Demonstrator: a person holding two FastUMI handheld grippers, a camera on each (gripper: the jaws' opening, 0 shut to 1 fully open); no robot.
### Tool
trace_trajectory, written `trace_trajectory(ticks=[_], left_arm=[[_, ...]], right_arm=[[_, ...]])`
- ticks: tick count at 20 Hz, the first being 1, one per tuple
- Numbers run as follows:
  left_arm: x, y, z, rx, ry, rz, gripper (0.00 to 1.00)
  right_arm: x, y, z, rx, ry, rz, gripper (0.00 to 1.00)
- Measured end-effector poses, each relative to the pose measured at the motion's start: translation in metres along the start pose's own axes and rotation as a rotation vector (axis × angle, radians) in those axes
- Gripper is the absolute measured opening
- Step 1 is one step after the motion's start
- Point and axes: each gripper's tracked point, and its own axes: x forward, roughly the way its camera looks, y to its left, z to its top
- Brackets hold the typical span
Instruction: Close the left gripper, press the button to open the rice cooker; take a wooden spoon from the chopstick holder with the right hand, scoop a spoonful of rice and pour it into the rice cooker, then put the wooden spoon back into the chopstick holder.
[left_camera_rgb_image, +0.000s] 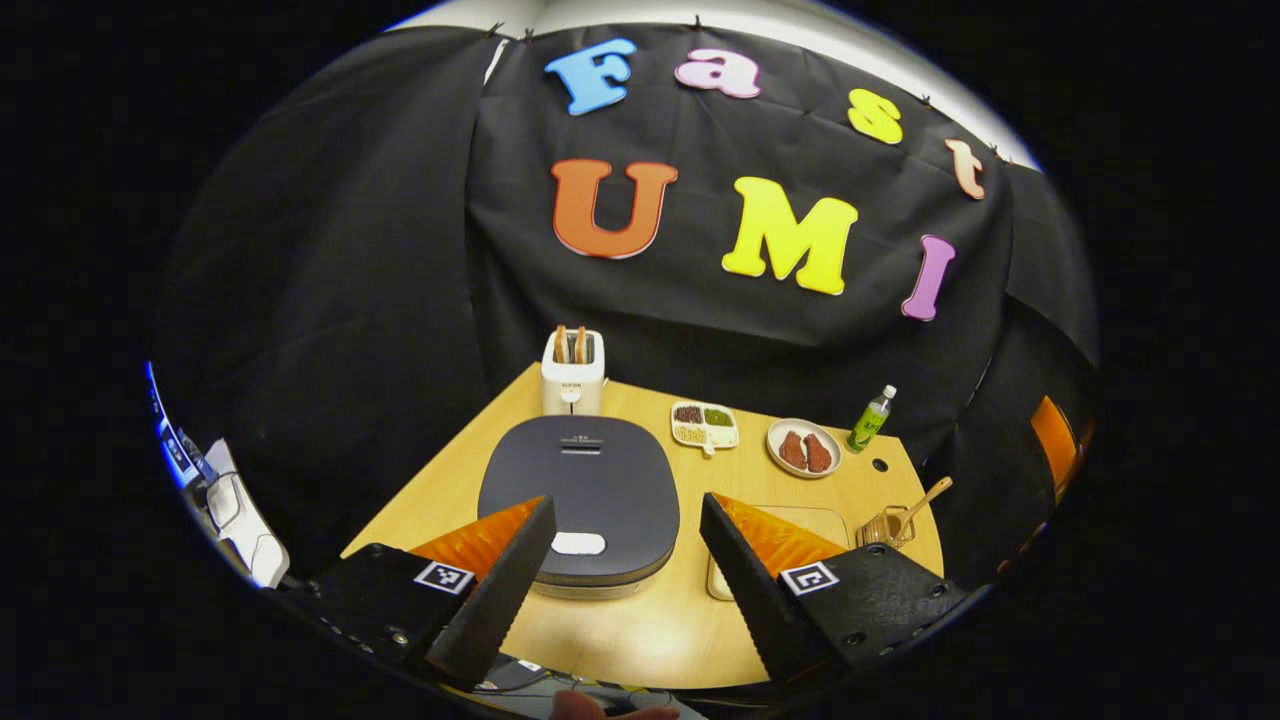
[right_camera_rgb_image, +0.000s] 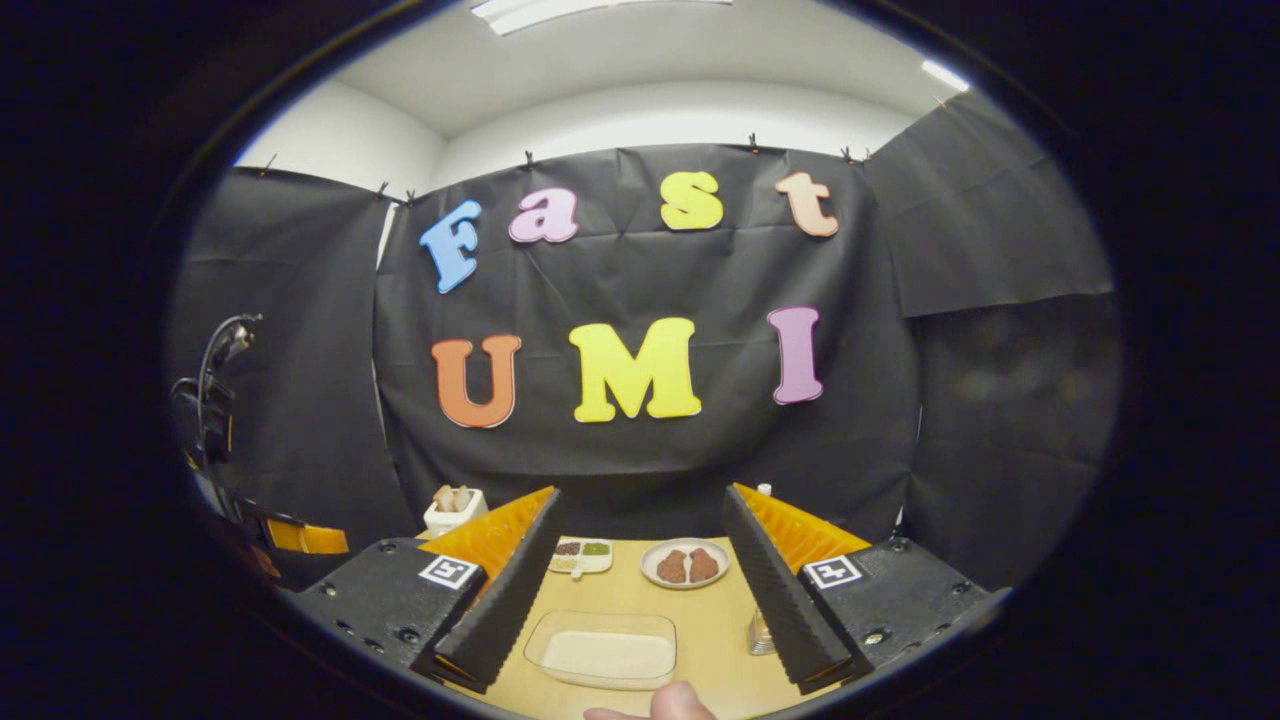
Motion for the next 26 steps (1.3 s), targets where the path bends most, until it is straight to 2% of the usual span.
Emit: trace_trajectory(ticks=[5,6,7,8,9,10,11,14,16,17,20,21,22,23,25,26], left_arm=[[0.042,0.022,-0.023,-0.061,0.192,0.008,0.93],[0.049,0.024,-0.024,-0.075,0.219,0.001,1.00],[0.057,0.025,-0.028,-0.085,0.251,0.000,0.75],[0.062,0.027,-0.033,-0.087,0.284,0.009,0.70],[0.067,0.029,-0.036,-0.083,0.311,0.018,0.46],[0.072,0.031,-0.042,-0.078,0.340,0.025,0.55],[0.074,0.030,-0.046,-0.069,0.366,0.017,0.48],[0.082,0.037,-0.058,-0.036,0.428,0.037,0.49],[0.087,0.033,-0.069,-0.077,0.476,0.038,0.10],[0.087,0.032,-0.070,-0.092,0.492,0.026,0.04],[0.093,0.040,-0.073,-0.097,0.503,0.013,0.05],[0.083,0.040,-0.060,-0.120,0.510,0.004,0.06],[0.094,0.037,-0.076,-0.130,0.520,-0.008,0.07],[0.095,0.037,-0.077,-0.130,0.518,-0.011,0.00],[0.096,0.036,-0.079,-0.124,0.521,-0.015,0.00],[0.097,0.034,-0.079,-0.125,0.523,-0.022,0.00]], right_arm=[[0.019,-0.018,-0.022,0.021,0.066,-0.003,1.00],[0.022,-0.021,-0.025,0.019,0.071,-0.008,1.00],[0.024,-0.024,-0.026,0.019,0.075,-0.013,1.00],[0.026,-0.027,-0.028,0.021,0.077,-0.016,1.00],[0.028,-0.031,-0.029,0.026,0.082,-0.020,1.00],[0.028,-0.033,-0.032,0.031,0.085,-0.022,1.00],[0.029,-0.034,-0.034,0.034,0.091,-0.024,1.00],[0.029,-0.040,-0.039,0.035,0.103,-0.032,1.00],[0.027,-0.043,-0.040,0.035,0.103,-0.039,1.00],[0.027,-0.045,-0.040,0.036,0.102,-0.043,0.99],[0.026,-0.051,-0.044,0.046,0.110,-0.056,0.99],[0.025,-0.052,-0.046,0.048,0.115,-0.062,0.95],[0.025,-0.053,-0.047,0.050,0.119,-0.065,0.99],[0.024,-0.054,-0.048,0.051,0.123,-0.068,0.99],[0.024,-0.054,-0.047,0.051,0.122,-0.071,0.94],[0.023,-0.053,-0.048,0.051,0.121,-0.071,0.99]])
